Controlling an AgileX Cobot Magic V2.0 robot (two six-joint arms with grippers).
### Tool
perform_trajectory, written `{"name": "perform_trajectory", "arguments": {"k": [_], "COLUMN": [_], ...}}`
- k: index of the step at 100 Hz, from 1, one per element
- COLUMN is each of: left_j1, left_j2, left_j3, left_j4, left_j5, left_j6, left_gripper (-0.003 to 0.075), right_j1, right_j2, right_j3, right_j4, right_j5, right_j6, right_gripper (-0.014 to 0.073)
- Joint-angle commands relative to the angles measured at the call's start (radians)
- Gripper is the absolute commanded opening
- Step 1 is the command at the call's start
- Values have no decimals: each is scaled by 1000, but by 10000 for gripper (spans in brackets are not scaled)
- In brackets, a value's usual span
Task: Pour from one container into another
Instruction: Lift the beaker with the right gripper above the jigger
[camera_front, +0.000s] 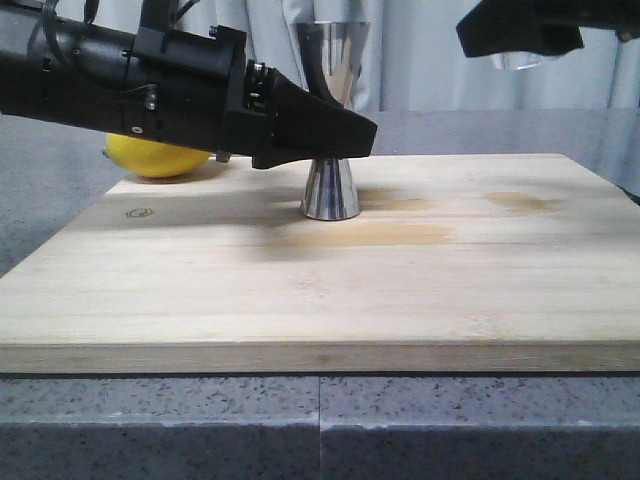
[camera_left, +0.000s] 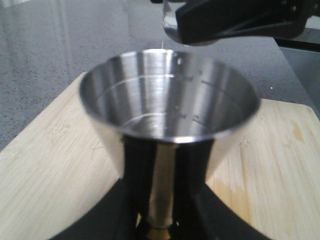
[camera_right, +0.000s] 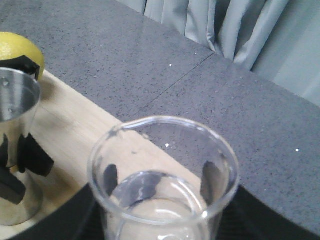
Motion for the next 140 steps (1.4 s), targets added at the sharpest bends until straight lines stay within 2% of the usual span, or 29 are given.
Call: {"name": "perform_trajectory", "arguments": {"k": [1, 30, 63, 127, 140], "left_j1": [-9, -9, -9, -9, -9], "left_j2": [-42, -42, -42, -42, -42], "left_j3": [-26, -26, -26, -29, -43], "left_j4": [-76, -76, -76, -76, -76], "left_j5": [68, 68, 68, 68, 68], "left_j6": [-4, -4, -4, -4, -40], "left_gripper": [122, 122, 122, 122, 122], "right_j1": [7, 70, 90, 131, 131], "right_j2": [-18, 26, 50, 50, 50], "right_j3": [-70, -185, -266, -272, -272], "right_j4": [-33, -77, -92, -77, -77], "right_j5": [-23, 107, 173, 225, 232], "right_j6": [-8, -8, -8, -8, -8], "right_gripper": [248, 248, 248, 248, 248]}}
